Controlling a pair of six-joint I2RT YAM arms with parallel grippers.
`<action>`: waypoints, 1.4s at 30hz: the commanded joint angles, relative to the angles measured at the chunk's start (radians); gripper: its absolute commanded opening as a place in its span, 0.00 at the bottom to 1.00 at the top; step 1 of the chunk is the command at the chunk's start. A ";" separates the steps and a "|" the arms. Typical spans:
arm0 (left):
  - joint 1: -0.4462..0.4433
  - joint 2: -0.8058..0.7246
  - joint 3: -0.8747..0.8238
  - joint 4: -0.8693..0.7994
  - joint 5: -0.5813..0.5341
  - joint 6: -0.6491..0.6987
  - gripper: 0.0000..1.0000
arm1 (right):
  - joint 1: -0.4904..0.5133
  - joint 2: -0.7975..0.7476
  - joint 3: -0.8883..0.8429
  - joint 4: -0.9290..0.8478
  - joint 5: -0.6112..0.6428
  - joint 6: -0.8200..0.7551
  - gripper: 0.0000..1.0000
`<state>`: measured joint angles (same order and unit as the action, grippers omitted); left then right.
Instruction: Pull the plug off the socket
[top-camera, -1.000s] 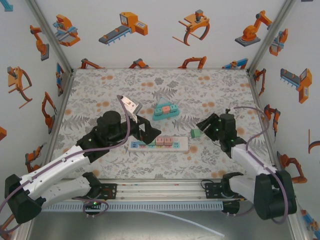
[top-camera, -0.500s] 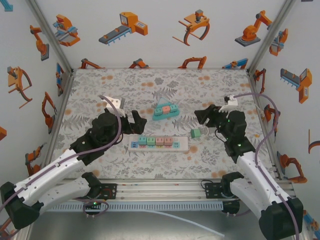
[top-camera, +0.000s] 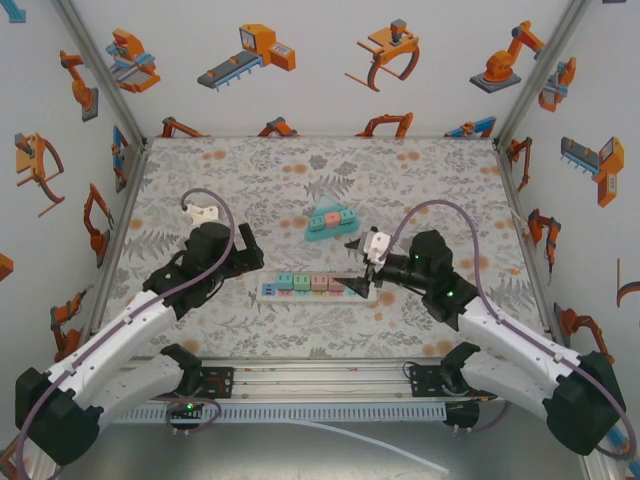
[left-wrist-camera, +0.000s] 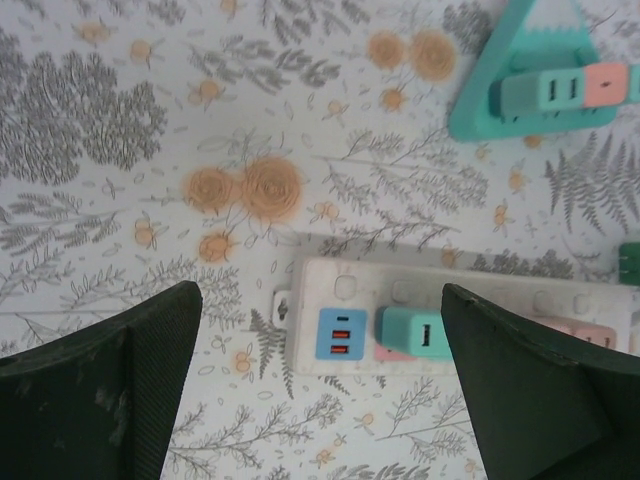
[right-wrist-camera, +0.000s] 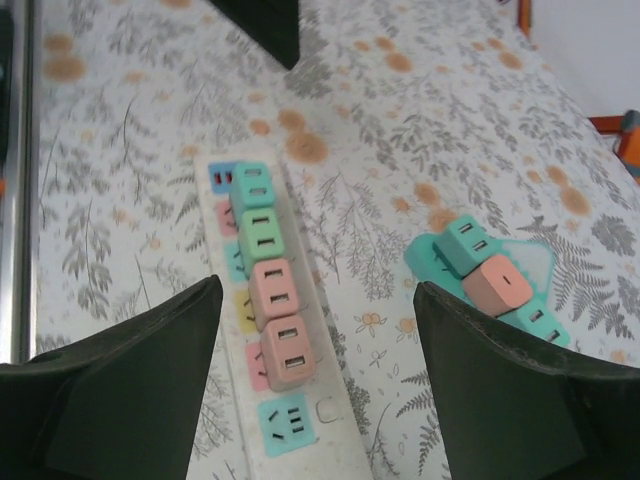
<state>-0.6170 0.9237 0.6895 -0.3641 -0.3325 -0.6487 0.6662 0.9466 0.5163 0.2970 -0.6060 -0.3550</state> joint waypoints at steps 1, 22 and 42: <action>0.024 0.025 -0.021 -0.056 0.076 -0.060 0.97 | 0.018 0.061 0.018 -0.109 -0.030 -0.232 0.71; 0.055 0.318 -0.011 -0.023 0.269 -0.174 0.85 | 0.029 0.406 0.060 -0.048 0.017 -0.240 0.47; 0.055 0.389 -0.029 -0.070 0.221 -0.212 0.51 | 0.030 0.434 0.103 -0.001 -0.008 -0.190 0.29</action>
<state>-0.5678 1.2884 0.6651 -0.3874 -0.0807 -0.8463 0.6907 1.3792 0.5709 0.2436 -0.5873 -0.5678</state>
